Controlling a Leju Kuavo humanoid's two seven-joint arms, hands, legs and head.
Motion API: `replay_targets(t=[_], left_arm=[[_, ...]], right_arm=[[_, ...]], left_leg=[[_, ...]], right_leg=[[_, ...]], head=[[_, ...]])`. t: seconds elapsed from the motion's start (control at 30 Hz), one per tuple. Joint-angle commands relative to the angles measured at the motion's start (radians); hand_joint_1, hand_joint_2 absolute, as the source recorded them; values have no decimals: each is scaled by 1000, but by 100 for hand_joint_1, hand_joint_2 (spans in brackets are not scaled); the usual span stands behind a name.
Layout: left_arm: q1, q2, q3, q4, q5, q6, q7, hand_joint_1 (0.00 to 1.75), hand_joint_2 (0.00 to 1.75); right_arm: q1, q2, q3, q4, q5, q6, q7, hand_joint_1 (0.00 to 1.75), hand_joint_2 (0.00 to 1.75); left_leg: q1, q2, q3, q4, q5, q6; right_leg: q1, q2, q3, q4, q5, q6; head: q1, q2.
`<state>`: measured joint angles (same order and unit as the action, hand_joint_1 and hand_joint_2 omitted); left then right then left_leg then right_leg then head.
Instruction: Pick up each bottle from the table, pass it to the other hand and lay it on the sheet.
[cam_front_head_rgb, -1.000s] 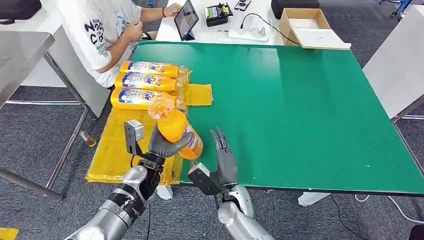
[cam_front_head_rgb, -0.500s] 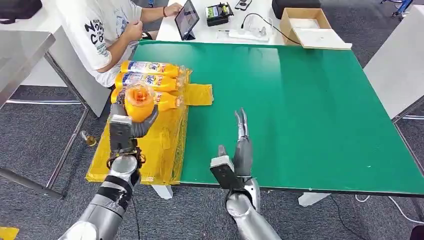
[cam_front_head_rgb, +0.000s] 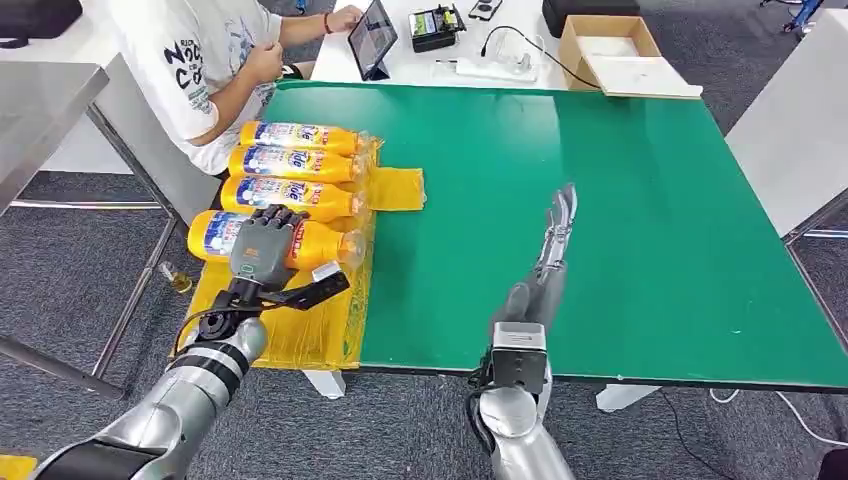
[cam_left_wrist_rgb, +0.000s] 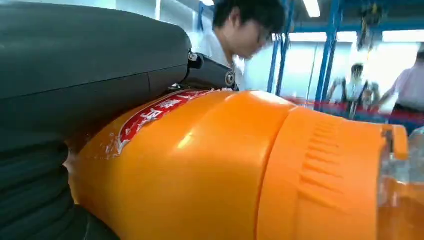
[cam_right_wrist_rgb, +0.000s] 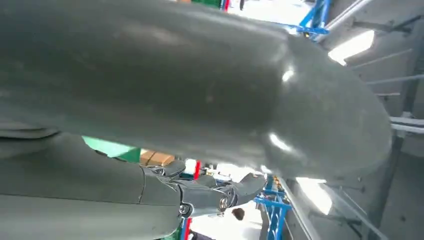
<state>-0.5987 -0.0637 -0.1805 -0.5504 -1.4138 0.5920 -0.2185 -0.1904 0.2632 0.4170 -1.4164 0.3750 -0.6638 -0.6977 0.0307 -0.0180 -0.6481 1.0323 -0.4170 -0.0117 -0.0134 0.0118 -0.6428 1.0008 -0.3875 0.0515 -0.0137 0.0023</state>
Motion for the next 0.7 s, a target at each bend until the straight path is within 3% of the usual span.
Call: replay_targets(t=[0.03, 0.47, 0.63, 0.67, 0.7], left_arm=[[-112, 81, -140, 218, -69, -139, 9, 175, 175], [-115, 86, -134, 244, -40, -237, -28, 175, 175], [-86, 55, -11, 254, 140, -407, -129, 175, 175], [-78, 52, 13, 254, 183, -460, -146, 108, 175], [-76, 52, 17, 258, 195, -486, -148, 10, 175]], right_arm=[[-28, -53, 47, 7, -32, -34, 0, 0, 0], [-25, -64, 62, 32, -52, -23, 0, 0, 0], [-37, -56, 67, 95, -48, 17, 0, 0, 0], [-41, -54, 69, 109, -45, 29, 0, 0, 0], [-44, -54, 72, 118, -43, 36, 0, 0, 0]], left_leg=[[0, 3, 5, -1, -2, 2], [0, 2, 3, -1, -1, 2], [-1, 3, 5, -2, -1, 2], [-1, 4, 7, -2, -2, 2], [-1, 3, 5, -2, -1, 2]], right_leg=[[0, 1, 5, -1, -1, -1], [0, 0, 3, -1, -1, -1], [0, 1, 4, -1, -1, -1], [0, 1, 7, -2, -1, -2], [0, 2, 5, -2, -1, -1]], head=[[0, 0], [0, 0], [0, 0], [0, 0], [0, 0]])
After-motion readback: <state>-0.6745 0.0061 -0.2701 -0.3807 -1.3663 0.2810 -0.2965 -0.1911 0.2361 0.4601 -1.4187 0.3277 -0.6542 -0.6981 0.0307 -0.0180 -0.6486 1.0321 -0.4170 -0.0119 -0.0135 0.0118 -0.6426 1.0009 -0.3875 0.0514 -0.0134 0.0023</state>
